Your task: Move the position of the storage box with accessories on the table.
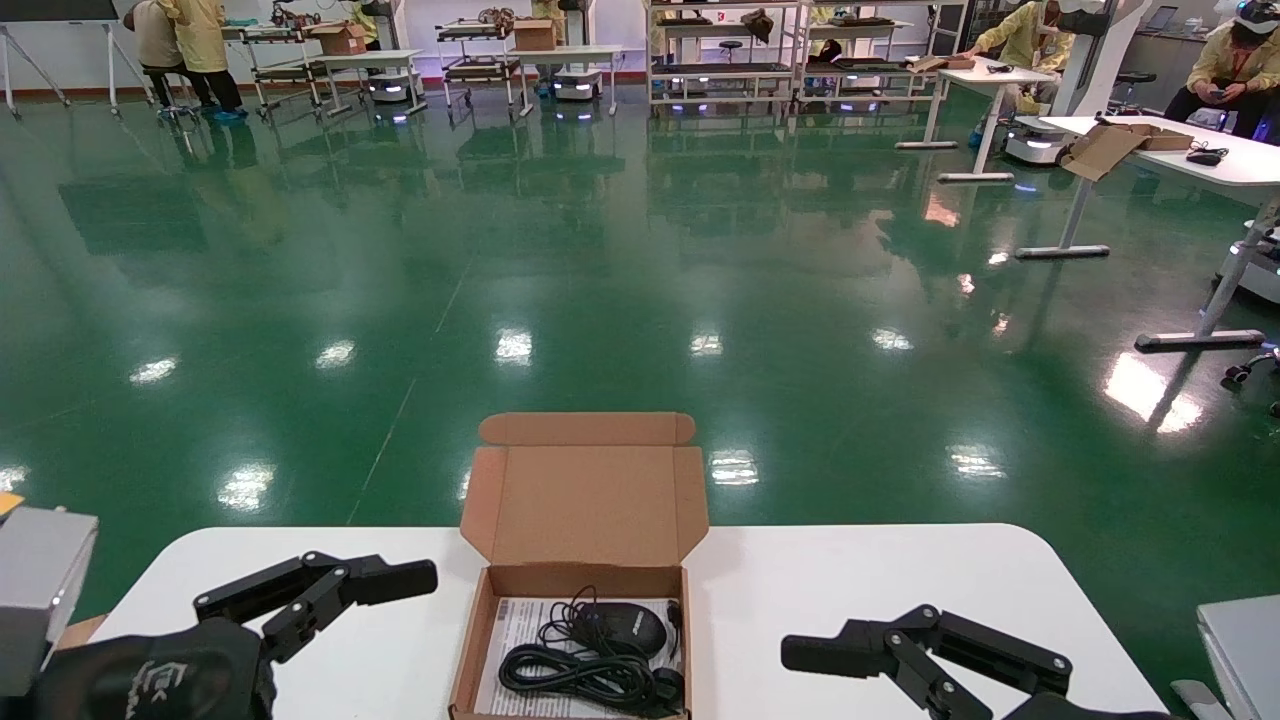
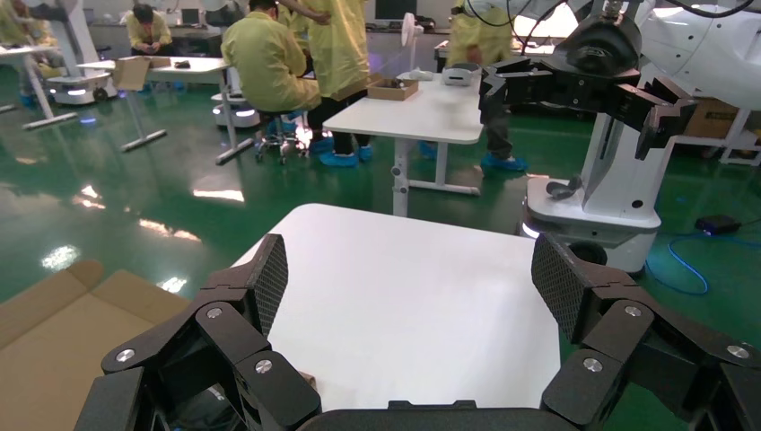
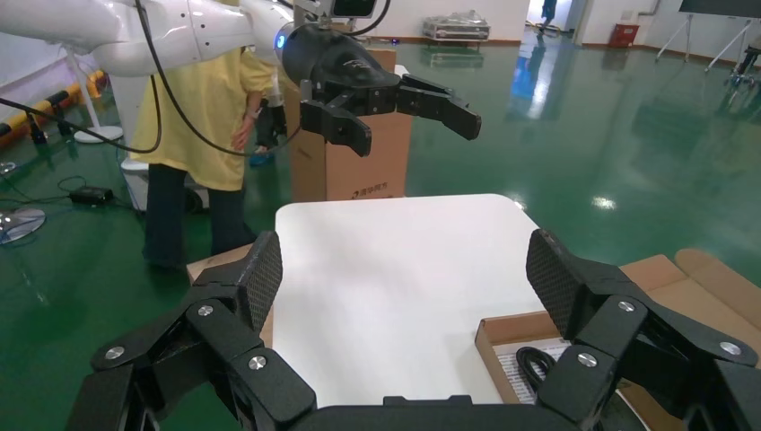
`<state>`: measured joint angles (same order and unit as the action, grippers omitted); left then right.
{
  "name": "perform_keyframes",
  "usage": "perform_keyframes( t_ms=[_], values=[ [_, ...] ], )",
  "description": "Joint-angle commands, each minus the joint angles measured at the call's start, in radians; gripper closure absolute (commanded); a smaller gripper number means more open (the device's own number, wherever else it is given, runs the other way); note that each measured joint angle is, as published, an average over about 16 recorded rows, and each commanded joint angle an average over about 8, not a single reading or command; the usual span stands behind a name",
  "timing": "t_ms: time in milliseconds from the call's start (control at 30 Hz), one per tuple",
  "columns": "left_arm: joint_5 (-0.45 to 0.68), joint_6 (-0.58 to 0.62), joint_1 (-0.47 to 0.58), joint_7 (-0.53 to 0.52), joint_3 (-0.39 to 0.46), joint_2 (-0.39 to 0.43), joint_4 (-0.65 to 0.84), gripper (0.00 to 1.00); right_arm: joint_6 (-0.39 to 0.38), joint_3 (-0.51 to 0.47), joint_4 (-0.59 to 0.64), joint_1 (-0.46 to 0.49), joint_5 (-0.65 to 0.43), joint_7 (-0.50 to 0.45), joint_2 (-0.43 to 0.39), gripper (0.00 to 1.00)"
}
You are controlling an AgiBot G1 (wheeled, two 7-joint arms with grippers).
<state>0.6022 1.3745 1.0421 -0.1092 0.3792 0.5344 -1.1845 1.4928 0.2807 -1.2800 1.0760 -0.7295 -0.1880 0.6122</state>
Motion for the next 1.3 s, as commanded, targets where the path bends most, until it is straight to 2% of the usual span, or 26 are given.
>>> perform_keyframes(
  t_ms=[33,67,333,667,700,933,967,1167,1300],
  values=[
    [0.000,0.000,0.000,0.000,0.000,0.000,0.000,0.00,0.000,0.000,0.000,0.000,0.000,0.000,0.000,0.00],
    [0.000,0.000,0.000,0.000,0.000,0.000,0.000,0.00,0.000,0.000,0.000,0.000,0.000,0.000,0.000,0.00],
    [0.000,0.000,0.000,0.000,0.000,0.000,0.000,0.00,0.000,0.000,0.000,0.000,0.000,0.000,0.000,1.00],
    [0.000,0.000,0.000,0.000,0.000,0.000,0.000,0.00,0.000,0.000,0.000,0.000,0.000,0.000,0.000,1.00],
    [0.000,0.000,0.000,0.000,0.000,0.000,0.000,0.00,0.000,0.000,0.000,0.000,0.000,0.000,0.000,0.97],
    [0.000,0.000,0.000,0.000,0.000,0.000,0.000,0.00,0.000,0.000,0.000,0.000,0.000,0.000,0.000,0.09],
    [0.000,0.000,0.000,0.000,0.000,0.000,0.000,0.00,0.000,0.000,0.000,0.000,0.000,0.000,0.000,0.00],
    [0.000,0.000,0.000,0.000,0.000,0.000,0.000,0.00,0.008,-0.003,0.003,0.005,0.006,-0.002,-0.004,0.00],
    [0.000,0.000,0.000,0.000,0.000,0.000,0.000,0.00,0.046,0.006,0.038,0.066,-0.007,-0.027,-0.029,0.00]
  ],
)
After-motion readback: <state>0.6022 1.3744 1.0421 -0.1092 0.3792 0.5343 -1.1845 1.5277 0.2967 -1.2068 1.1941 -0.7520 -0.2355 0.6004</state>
